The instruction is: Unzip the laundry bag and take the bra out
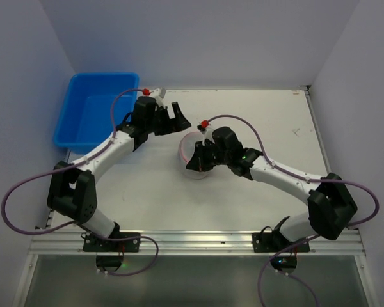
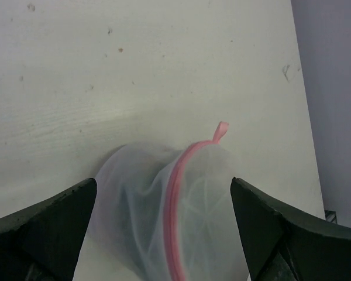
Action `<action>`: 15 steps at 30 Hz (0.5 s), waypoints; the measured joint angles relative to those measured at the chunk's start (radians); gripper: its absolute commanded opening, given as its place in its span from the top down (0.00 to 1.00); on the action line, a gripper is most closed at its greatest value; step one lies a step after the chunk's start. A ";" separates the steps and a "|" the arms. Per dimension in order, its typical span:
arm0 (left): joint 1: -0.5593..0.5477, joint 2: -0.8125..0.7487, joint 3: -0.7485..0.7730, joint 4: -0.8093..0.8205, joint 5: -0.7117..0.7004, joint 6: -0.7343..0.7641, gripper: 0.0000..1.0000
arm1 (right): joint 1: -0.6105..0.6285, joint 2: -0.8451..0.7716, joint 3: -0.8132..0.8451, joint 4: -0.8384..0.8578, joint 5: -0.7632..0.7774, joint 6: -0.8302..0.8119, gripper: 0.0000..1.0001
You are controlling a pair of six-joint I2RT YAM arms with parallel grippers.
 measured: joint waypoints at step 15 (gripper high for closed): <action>-0.081 -0.264 -0.382 0.062 -0.016 -0.195 0.38 | 0.014 0.104 0.028 0.043 0.000 0.023 1.00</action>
